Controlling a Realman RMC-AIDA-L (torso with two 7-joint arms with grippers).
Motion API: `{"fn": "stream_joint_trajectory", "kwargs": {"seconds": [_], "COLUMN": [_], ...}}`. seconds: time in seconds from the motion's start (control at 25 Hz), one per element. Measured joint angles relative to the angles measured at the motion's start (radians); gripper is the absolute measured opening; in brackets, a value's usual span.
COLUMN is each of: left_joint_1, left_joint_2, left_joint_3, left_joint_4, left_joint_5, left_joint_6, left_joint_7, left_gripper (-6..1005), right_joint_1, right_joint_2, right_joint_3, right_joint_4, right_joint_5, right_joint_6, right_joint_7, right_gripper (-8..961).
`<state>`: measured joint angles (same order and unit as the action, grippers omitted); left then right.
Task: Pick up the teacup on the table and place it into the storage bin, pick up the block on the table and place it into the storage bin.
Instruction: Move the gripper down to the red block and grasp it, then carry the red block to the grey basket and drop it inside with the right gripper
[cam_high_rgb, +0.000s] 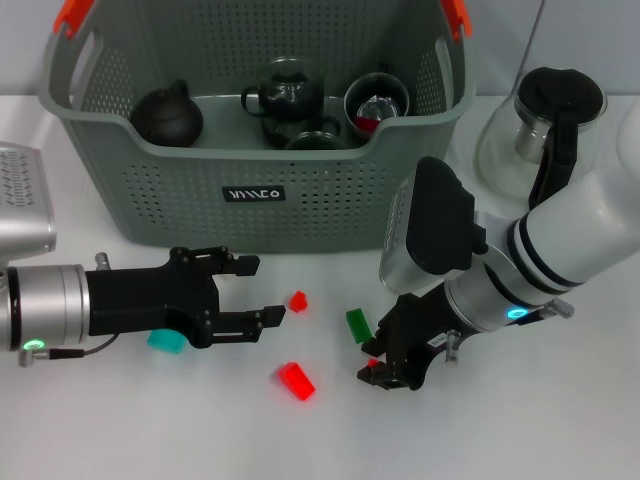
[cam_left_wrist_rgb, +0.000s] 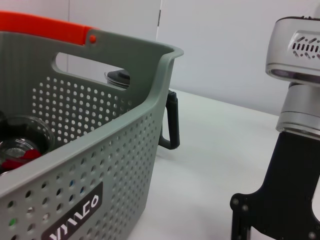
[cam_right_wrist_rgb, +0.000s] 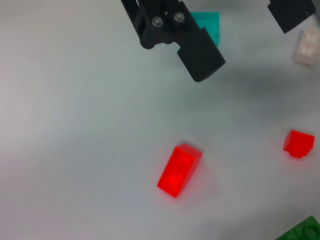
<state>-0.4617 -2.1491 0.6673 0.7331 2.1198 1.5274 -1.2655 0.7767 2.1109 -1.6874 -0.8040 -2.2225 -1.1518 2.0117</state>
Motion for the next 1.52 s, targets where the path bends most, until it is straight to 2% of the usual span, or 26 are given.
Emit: {"fn": "stream_joint_trajectory", "kwargs": {"seconds": [0.08, 0.28, 0.32, 0.44, 0.68, 0.8, 0.92, 1.0, 1.08, 1.24, 1.32, 1.4, 1.52], "left_joint_1": [0.0, 0.0, 0.0, 0.0, 0.001, 0.002, 0.002, 0.0, -0.002, -0.003, -0.005, -0.006, -0.006], "left_joint_2": [0.0, 0.0, 0.0, 0.002, 0.003, 0.003, 0.003, 0.003, 0.003, 0.004, 0.005, 0.005, 0.006], "left_joint_3": [0.0, 0.0, 0.0, 0.0, -0.004, -0.007, -0.008, -0.008, -0.008, -0.008, -0.008, -0.008, -0.008], "left_joint_4": [0.0, 0.0, 0.0, 0.0, 0.0, 0.0, 0.0, 0.0, 0.0, 0.001, 0.001, 0.0, 0.0], "left_joint_5": [0.0, 0.0, 0.0, -0.002, 0.003, 0.003, -0.001, -0.002, -0.002, -0.002, -0.003, -0.004, -0.004], "left_joint_6": [-0.002, -0.003, -0.003, -0.003, -0.003, -0.003, -0.003, -0.004, -0.004, 0.0, 0.001, 0.0, 0.0], "left_joint_7": [0.0, 0.0, 0.0, 0.0, -0.001, -0.001, -0.001, -0.001, -0.001, 0.0, 0.0, 0.0, -0.001], "left_gripper": [751, 751, 751, 751, 751, 751, 751, 751, 751, 751, 751, 751, 751], "right_joint_1": [0.0, -0.01, -0.015, -0.04, -0.074, -0.016, 0.097, 0.169, 0.242, 0.343, 0.382, 0.406, 0.402], "right_joint_2": [-0.001, -0.004, -0.005, -0.011, -0.016, -0.018, -0.031, -0.045, -0.062, -0.102, -0.115, -0.118, -0.11], "right_joint_3": [-0.004, -0.006, 0.0, 0.045, 0.282, 0.447, 0.61, 0.688, 0.737, 0.727, 0.718, 0.71, 0.678], "right_joint_4": [0.001, -0.018, -0.035, -0.128, -0.511, -0.717, -0.81, -0.787, -0.685, -0.407, -0.264, -0.155, -0.105], "right_joint_5": [0.0, 0.0, 0.0, -0.006, -0.059, -0.065, -0.083, -0.102, -0.134, -0.212, -0.238, -0.25, -0.257], "right_joint_6": [0.0, -0.018, -0.03, -0.121, -0.473, -0.628, -0.654, -0.623, -0.548, -0.359, -0.277, -0.213, -0.149], "right_joint_7": [0.005, 0.007, 0.008, 0.022, 0.14, 0.257, 0.355, 0.38, 0.38, 0.351, 0.305, 0.252, 0.214], "right_gripper": [484, 292, 254, 219, 196, 195, 195, 195, 195, 196, 198, 202, 208]}}
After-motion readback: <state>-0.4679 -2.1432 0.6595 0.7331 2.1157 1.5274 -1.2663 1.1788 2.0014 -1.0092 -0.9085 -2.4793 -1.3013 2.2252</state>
